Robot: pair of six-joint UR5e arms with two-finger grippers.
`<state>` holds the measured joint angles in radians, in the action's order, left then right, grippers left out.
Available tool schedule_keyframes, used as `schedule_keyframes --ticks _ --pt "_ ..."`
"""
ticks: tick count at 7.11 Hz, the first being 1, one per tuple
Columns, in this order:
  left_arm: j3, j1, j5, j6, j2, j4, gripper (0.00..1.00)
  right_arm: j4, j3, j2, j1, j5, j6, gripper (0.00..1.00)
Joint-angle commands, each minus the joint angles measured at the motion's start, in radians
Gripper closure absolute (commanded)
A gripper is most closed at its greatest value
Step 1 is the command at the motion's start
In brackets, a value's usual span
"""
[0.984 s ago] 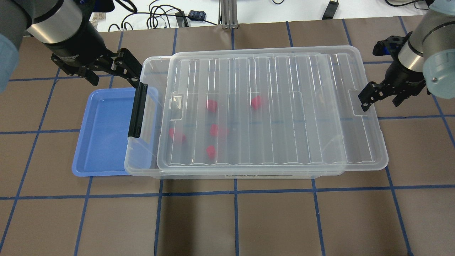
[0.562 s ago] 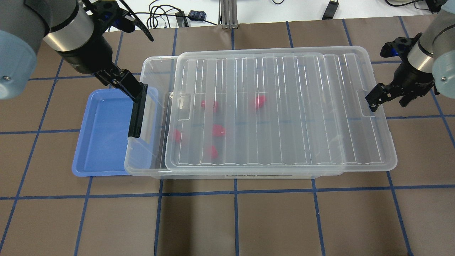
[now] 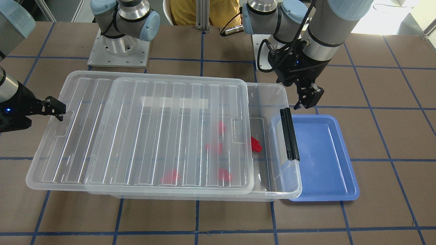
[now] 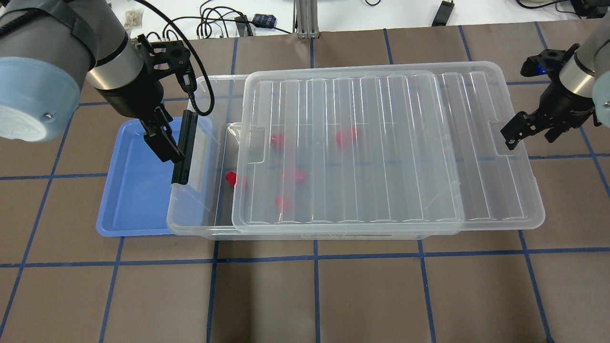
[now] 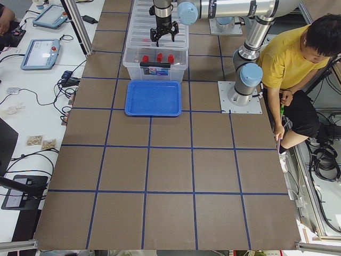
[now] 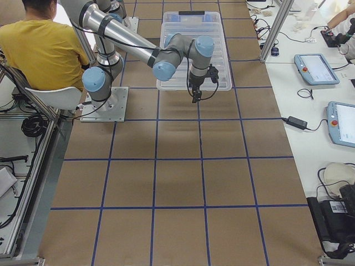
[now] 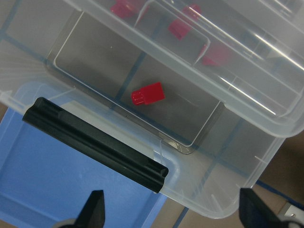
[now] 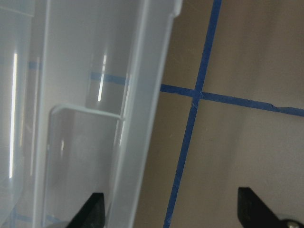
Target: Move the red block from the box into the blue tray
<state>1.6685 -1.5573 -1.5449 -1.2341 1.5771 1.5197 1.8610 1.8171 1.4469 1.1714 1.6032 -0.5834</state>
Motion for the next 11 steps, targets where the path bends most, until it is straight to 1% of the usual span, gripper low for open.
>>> schedule_keyframes --ticks 1,3,4,5,6,8,10,11 --pt "0.005 -0.001 -0.001 -0.080 0.044 -0.042 0.00 0.001 -0.004 -0.002 -0.007 0.012 -0.022 0.00" --pt "0.046 -0.004 -0.007 -0.169 0.075 -0.134 0.00 0.001 -0.005 -0.010 -0.050 0.011 -0.088 0.00" --pt "0.069 -0.007 0.002 -0.197 0.105 -0.229 0.00 0.010 -0.008 -0.017 -0.056 0.012 -0.090 0.00" --pt "0.104 -0.029 0.012 -0.244 0.144 -0.310 0.00 0.012 -0.013 -0.017 -0.058 0.042 -0.091 0.00" --pt "0.128 -0.065 0.008 -0.316 0.164 -0.376 0.00 0.012 -0.015 -0.017 -0.058 0.050 -0.093 0.00" --pt "0.145 -0.075 0.005 -0.341 0.214 -0.394 0.00 0.006 -0.042 -0.016 -0.058 0.052 -0.104 0.00" --pt "0.181 -0.078 0.003 -0.347 0.247 -0.449 0.00 0.001 -0.047 -0.017 -0.058 0.052 -0.120 0.00" --pt "0.184 -0.078 0.000 -0.347 0.279 -0.501 0.00 0.004 -0.045 -0.017 -0.058 0.052 -0.145 0.00"
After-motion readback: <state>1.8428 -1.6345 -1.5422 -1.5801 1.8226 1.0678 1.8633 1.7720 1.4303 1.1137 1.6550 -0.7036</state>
